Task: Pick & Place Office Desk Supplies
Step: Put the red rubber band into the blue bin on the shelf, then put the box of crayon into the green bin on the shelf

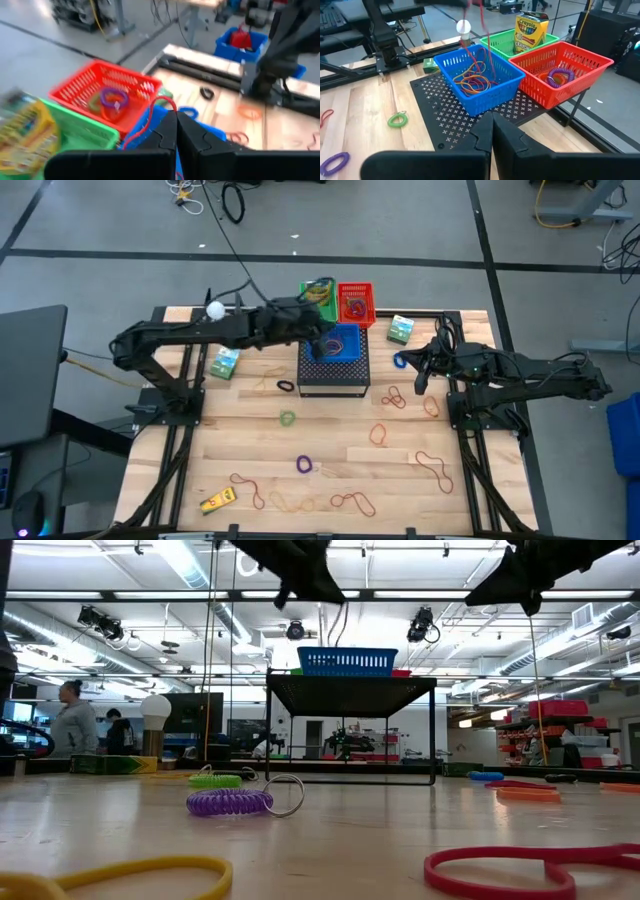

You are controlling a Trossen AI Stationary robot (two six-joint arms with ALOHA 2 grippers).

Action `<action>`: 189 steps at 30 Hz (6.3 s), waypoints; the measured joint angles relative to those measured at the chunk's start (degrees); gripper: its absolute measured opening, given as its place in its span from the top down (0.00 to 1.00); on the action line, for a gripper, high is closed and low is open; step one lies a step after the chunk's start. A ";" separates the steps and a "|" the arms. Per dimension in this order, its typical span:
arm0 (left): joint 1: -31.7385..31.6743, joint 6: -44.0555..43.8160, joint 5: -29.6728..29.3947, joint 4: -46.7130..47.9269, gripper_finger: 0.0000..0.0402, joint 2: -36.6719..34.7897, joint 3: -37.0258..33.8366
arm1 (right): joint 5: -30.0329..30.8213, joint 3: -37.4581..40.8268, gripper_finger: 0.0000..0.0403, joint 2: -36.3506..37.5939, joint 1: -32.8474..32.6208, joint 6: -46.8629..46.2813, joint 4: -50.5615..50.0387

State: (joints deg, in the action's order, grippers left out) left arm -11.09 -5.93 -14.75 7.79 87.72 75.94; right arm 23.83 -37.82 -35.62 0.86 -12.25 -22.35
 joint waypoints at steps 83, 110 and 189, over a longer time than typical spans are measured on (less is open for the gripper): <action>-22.88 -35.07 -6.25 40.31 0.60 -3.76 -29.73 | -1.72 -0.03 0.97 -6.54 4.52 2.61 4.49; -18.32 -34.05 -7.74 39.41 0.99 -3.30 -29.88 | -1.68 -0.02 0.97 -6.49 4.52 5.64 9.66; 22.84 -15.50 21.22 -54.39 1.00 -14.49 -29.73 | -22.95 -5.92 0.29 -42.87 -14.58 -14.76 68.42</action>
State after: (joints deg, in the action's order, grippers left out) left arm 11.75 -21.43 6.47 -46.60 73.23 46.22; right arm 0.89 -43.75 -78.49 -13.72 -27.01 46.08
